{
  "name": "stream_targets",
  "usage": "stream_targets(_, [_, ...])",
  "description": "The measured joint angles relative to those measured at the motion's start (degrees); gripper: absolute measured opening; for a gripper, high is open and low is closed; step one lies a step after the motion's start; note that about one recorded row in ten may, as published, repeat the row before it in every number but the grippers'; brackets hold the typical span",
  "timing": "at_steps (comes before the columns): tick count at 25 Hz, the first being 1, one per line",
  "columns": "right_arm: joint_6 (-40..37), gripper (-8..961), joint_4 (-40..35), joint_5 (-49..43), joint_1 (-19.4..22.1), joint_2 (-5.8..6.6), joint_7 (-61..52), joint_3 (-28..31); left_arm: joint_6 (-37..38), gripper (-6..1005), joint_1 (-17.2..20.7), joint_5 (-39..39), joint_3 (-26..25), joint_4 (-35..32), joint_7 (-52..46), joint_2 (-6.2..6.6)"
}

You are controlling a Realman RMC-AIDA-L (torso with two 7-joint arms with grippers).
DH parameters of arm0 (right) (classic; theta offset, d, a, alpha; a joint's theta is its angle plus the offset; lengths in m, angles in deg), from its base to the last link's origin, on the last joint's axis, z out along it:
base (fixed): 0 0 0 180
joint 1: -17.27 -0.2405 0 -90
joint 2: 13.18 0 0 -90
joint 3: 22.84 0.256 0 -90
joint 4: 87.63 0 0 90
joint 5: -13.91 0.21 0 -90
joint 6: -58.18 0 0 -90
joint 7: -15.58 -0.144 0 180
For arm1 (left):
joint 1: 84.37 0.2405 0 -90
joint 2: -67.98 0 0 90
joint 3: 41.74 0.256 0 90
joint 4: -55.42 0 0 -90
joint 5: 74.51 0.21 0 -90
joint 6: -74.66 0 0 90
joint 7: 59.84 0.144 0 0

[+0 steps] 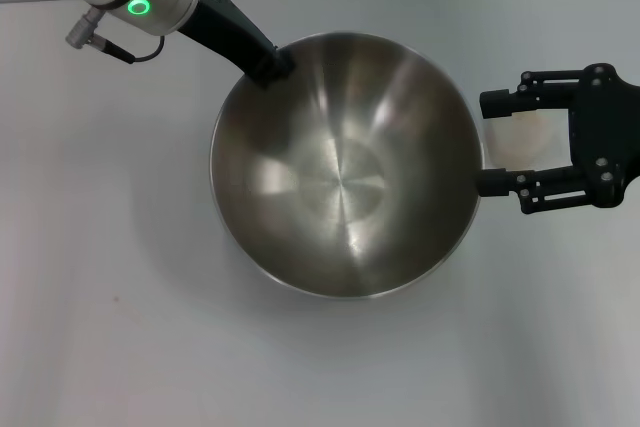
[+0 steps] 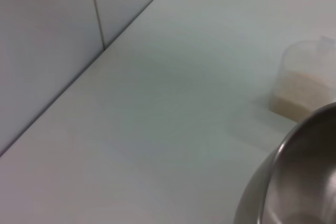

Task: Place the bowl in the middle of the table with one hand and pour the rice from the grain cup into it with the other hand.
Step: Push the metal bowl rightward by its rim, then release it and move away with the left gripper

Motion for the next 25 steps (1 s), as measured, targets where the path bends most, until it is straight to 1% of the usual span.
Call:
stream_targets(3, [0.00, 773, -0.04, 0.00, 0.00, 0.00, 0.00, 0.00, -0.94, 50, 0.05, -0.19, 0.53, 1.20, 1.61, 0.00])
stream_targets(7, [0.01, 773, -0.21, 0.00, 0.06, 0.00, 0.00, 0.00, -4.13, 52, -0.03, -0.20, 1.37, 3.15, 2.75, 0.00])
stream_targets(17, [0.27, 774, -0.22, 0.00, 0.02, 0.00, 0.00, 0.00, -6.02, 55, 0.05, 0.31, 1.45, 3.38, 3.50, 0.00])
stream_targets(19, [0.35, 774, -0.17, 0.00, 0.01, 0.00, 0.00, 0.00, -6.80, 126, 0.29, 0.34, 1.43, 3.40, 3.54, 0.03])
stream_targets(25, [0.41, 774, -0.17, 0.00, 0.01, 0.04, 0.00, 0.00, -10.55, 143, 2.23, -1.38, 0.66, 2.12, 3.15, 0.38])
